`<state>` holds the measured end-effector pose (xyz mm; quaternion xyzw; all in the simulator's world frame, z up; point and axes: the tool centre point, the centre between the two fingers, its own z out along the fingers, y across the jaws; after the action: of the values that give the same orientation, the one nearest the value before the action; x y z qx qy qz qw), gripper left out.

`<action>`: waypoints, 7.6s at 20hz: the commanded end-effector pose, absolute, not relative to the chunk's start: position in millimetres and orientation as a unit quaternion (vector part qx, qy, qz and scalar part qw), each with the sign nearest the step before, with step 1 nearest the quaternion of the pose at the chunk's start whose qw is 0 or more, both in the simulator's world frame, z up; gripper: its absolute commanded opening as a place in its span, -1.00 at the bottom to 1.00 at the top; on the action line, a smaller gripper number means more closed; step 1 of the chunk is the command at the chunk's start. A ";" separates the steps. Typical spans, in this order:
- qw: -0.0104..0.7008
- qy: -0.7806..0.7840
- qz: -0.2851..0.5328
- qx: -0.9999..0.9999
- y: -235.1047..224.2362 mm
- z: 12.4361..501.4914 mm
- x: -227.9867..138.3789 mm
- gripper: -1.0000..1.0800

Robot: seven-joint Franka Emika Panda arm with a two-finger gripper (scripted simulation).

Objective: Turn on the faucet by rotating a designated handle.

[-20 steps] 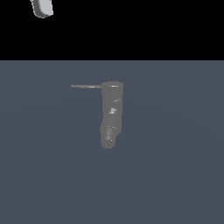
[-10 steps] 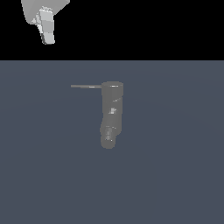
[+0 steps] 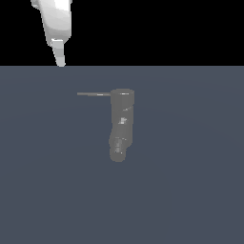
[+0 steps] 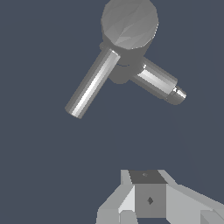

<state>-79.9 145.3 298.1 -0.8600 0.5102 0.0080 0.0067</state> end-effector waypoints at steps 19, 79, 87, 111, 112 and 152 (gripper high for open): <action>0.002 0.674 0.002 -0.739 137.9 228.6 17.0 -1.00; 0.001 0.737 -0.001 -0.676 116.7 201.7 -49.3 -1.00; 0.001 0.736 -0.001 -0.677 101.3 201.8 -68.7 -1.00; 0.000 0.735 0.000 -0.679 56.0 201.9 -125.9 -1.00; 0.001 0.733 0.000 -0.680 60.2 201.9 -122.7 -1.00; 0.000 0.732 0.000 -0.682 -95.2 201.8 -80.3 -1.00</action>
<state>-84.1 -81.8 201.9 -0.6881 0.7256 0.0008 -0.0006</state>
